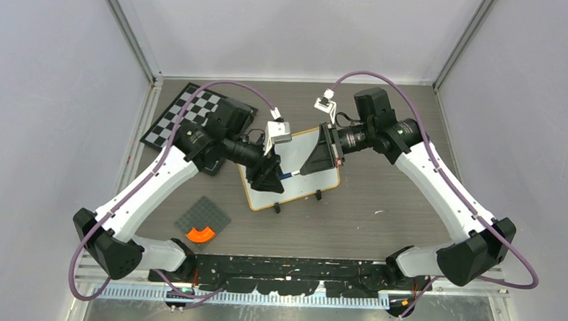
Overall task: Write a sentence on the whiteboard
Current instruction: Pass from the left arm to the right, then pass from the right arm to the left
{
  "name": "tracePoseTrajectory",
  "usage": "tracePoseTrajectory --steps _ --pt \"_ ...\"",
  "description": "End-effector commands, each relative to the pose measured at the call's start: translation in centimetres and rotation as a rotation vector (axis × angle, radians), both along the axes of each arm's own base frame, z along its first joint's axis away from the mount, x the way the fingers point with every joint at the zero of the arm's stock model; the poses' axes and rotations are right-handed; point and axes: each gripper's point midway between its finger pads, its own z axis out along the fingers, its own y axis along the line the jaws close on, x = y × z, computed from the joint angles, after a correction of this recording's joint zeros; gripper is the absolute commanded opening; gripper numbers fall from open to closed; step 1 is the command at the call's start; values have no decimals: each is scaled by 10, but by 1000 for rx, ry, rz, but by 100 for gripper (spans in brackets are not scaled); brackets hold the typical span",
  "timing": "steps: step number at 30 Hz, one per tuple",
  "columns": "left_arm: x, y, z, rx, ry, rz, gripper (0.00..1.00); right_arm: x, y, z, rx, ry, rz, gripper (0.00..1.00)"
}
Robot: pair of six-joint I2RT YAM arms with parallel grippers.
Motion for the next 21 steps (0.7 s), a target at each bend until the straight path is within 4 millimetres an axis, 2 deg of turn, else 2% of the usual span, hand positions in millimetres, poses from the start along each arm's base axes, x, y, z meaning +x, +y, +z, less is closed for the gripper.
tracePoseTrajectory --steps 1,4,8,13,17,21 --pt "3 8 30 -54 -135 32 55 6 -10 12 -1 -35 -65 0" --pt "7 7 37 -72 -165 49 47 9 -9 10 5 -20 -85 0" --pt "13 3 40 -76 -188 58 51 13 -5 6 19 13 -104 0" --pt "10 -7 47 -95 -194 20 52 10 -1 4 23 24 -102 0" --pt "8 -11 38 -70 -197 3 52 9 -1 5 25 26 -97 0" --pt "18 -11 33 -43 -221 30 42 4 0 5 31 32 -79 0"
